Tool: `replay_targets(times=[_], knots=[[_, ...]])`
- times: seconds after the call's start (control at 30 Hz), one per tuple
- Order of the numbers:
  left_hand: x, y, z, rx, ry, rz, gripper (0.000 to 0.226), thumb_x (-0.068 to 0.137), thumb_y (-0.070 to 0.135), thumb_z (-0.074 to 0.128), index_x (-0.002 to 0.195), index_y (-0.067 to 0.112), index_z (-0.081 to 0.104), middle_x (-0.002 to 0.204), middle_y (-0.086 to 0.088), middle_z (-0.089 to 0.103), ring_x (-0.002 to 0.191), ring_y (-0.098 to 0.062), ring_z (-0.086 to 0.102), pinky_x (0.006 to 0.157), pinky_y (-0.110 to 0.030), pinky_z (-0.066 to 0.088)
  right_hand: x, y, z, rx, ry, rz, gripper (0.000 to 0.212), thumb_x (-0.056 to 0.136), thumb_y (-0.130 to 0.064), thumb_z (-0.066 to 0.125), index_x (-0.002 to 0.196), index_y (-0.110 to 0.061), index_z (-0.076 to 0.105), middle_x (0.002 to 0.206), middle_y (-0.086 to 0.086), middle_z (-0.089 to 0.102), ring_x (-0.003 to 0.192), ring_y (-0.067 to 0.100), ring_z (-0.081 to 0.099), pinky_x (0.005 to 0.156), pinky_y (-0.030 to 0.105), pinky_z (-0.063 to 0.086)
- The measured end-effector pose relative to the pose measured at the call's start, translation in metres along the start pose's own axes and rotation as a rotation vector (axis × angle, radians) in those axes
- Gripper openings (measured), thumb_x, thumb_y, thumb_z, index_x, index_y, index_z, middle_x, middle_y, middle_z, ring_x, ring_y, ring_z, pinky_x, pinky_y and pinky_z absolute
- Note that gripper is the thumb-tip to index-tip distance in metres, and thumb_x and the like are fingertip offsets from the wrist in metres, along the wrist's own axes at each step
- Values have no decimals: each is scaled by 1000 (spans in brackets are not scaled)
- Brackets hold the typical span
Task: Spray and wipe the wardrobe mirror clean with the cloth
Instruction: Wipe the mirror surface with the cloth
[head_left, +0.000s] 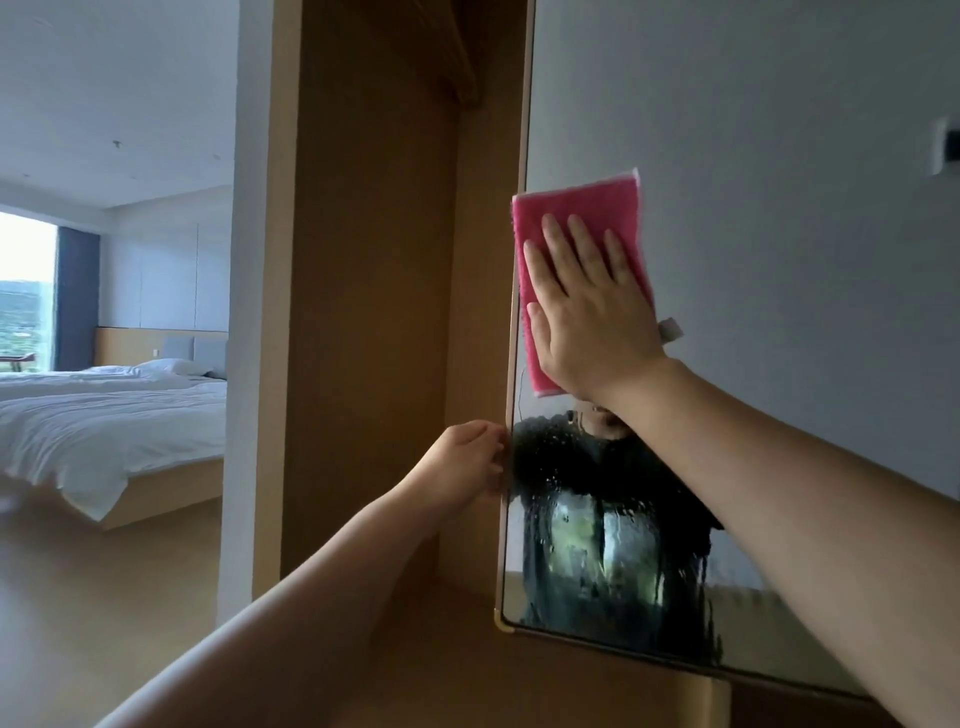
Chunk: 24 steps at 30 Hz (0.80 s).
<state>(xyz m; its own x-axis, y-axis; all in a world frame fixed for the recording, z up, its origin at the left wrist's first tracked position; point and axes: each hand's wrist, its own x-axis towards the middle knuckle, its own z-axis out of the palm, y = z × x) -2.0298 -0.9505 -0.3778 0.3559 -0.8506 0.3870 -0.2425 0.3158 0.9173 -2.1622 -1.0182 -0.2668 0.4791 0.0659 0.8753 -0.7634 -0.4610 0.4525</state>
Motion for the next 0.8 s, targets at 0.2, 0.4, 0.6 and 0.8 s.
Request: replay_targets(times=[0.2, 0.4, 0.6, 0.8], knots=[[-13, -15, 0, 106, 22, 24, 34, 100, 17, 39, 82, 11, 67, 63, 0, 66, 59, -15, 64, 53, -26, 53, 13, -1, -2, -15, 10, 18, 59, 101, -38, 20, 150, -8, 26, 157, 17, 25, 145, 37, 20, 119, 52, 10], [-19, -18, -1, 270, 17, 97, 34, 100, 21, 40, 94, -4, 62, 94, -27, 67, 83, -34, 66, 83, -52, 54, 14, -1, 0, -31, 18, 35, 60, 100, -40, 19, 151, -8, 25, 157, 17, 24, 145, 37, 19, 118, 53, 8], [-24, -20, 0, 214, -43, 66, 30, 102, 22, 37, 100, 9, 64, 87, -17, 67, 73, -21, 64, 78, -45, 57, 7, -7, 8, -8, 28, 67, 59, 101, -40, 20, 151, -8, 25, 157, 16, 26, 145, 36, 21, 118, 52, 10], [-27, -21, 0, 170, -69, 76, 29, 103, 20, 36, 106, 13, 64, 102, -26, 66, 87, -37, 69, 79, -50, 57, -20, -30, 19, 46, 58, 132, 57, 102, -37, 25, 151, -8, 25, 157, 16, 26, 145, 35, 21, 119, 51, 11]])
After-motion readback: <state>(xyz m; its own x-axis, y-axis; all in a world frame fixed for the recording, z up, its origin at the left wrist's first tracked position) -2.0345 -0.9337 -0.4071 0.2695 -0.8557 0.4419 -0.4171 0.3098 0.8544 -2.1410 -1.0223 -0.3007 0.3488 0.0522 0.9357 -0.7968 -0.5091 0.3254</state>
